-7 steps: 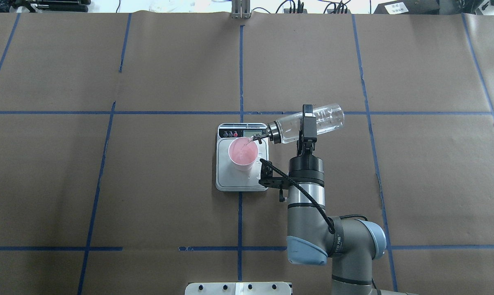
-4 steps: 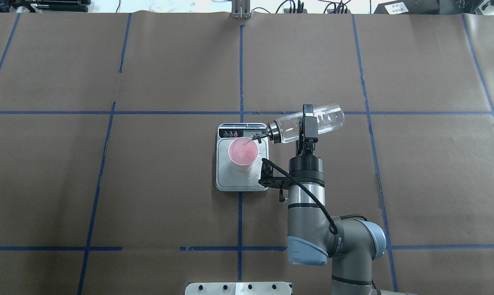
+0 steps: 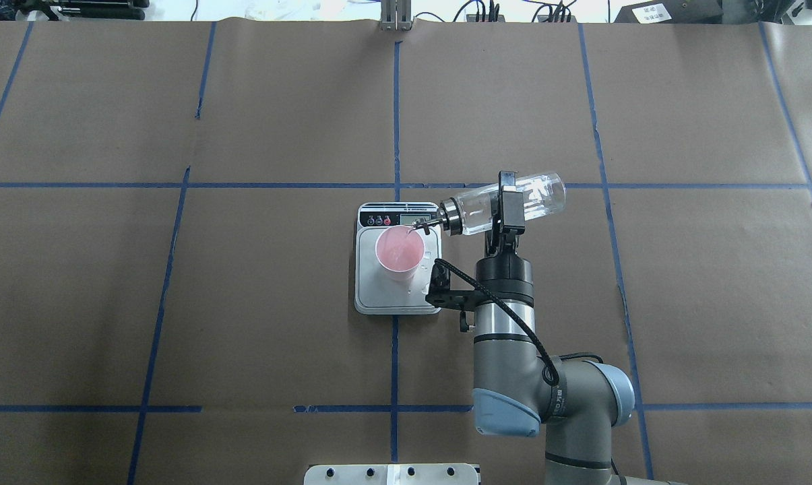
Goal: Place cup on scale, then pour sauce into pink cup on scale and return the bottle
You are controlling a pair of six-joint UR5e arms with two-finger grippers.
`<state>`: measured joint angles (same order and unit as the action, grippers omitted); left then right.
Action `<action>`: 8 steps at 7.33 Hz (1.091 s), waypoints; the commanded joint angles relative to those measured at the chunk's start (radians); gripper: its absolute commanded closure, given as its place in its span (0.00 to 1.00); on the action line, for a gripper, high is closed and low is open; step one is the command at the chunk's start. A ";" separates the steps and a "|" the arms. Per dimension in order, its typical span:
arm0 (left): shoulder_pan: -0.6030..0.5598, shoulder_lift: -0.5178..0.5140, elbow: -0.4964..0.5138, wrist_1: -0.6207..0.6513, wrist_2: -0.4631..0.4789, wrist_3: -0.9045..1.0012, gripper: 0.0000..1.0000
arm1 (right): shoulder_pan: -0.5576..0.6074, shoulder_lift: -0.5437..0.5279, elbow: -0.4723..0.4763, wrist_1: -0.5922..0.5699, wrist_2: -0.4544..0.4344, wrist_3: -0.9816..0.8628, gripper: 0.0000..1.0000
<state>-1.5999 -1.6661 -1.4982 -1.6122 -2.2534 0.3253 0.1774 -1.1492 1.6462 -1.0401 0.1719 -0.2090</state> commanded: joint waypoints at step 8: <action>-0.002 -0.018 -0.053 0.005 0.003 -0.006 0.00 | 0.040 -0.043 0.101 0.150 0.227 0.633 1.00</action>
<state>-1.6003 -1.6823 -1.5403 -1.6084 -2.2504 0.3199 0.1956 -1.1856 1.7440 -0.8977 0.3557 0.2946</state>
